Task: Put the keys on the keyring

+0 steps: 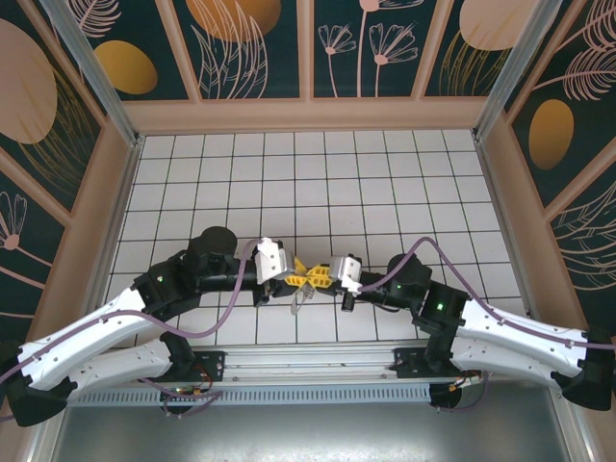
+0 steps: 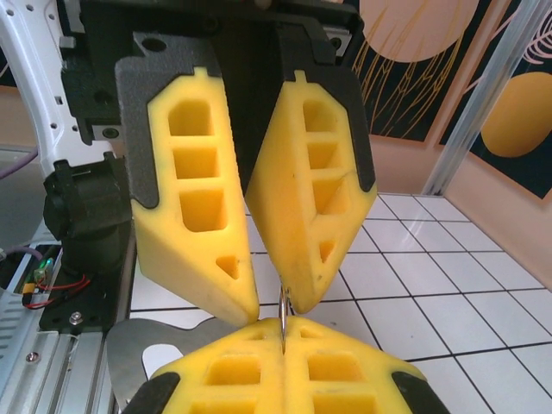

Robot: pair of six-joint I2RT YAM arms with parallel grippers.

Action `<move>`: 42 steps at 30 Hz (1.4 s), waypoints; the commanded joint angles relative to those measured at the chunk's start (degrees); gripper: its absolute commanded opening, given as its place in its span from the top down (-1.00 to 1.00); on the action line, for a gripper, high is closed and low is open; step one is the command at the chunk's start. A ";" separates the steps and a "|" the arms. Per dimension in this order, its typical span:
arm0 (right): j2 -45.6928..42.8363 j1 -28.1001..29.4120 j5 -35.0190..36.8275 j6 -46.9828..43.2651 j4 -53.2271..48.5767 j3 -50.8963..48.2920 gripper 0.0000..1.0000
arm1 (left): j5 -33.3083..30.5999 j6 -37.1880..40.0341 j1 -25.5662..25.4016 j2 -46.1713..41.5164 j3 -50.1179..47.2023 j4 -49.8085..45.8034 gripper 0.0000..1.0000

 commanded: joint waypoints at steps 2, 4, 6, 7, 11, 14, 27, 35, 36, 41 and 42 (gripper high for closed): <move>-1.65 0.34 -1.87 -0.17 4.80 0.76 1.00 | -0.07 0.64 -0.19 -0.08 -0.65 0.69 0.54; -1.53 0.35 -2.52 0.20 5.68 0.49 1.00 | 0.09 0.78 -0.22 0.14 -0.59 0.78 0.56; -1.27 0.35 -2.88 0.38 6.03 0.49 1.00 | 0.20 0.78 -0.19 0.23 -0.60 0.94 0.59; -1.05 0.36 -2.89 0.37 5.90 0.56 1.00 | 0.34 0.84 -0.19 0.19 -0.59 1.04 0.66; -0.66 0.35 -2.98 0.31 6.00 0.44 1.00 | 0.89 0.56 -0.25 0.23 -0.71 1.21 0.94; -0.45 0.38 -2.90 0.45 6.14 0.40 1.00 | 0.91 0.55 -0.24 -0.01 -0.80 1.47 1.00; -0.79 0.34 1.85 0.38 0.17 1.10 0.57 | -0.94 0.75 -0.23 -1.39 -0.54 0.78 1.00; -1.71 0.36 4.50 -0.31 -2.14 1.34 0.70 | -0.72 0.79 -0.24 -1.35 -0.36 0.19 1.00; -1.72 0.41 4.41 -0.40 -2.14 1.36 0.73 | -0.70 0.78 -0.20 -1.35 -0.28 0.09 1.00; -1.30 0.37 3.12 -0.41 -1.06 1.41 0.86 | -0.46 0.88 -0.18 -0.96 -0.19 -0.05 1.00; -1.19 0.43 2.80 -0.45 -0.80 1.37 0.85 | -0.46 0.88 -0.26 -0.89 -0.18 -0.08 1.00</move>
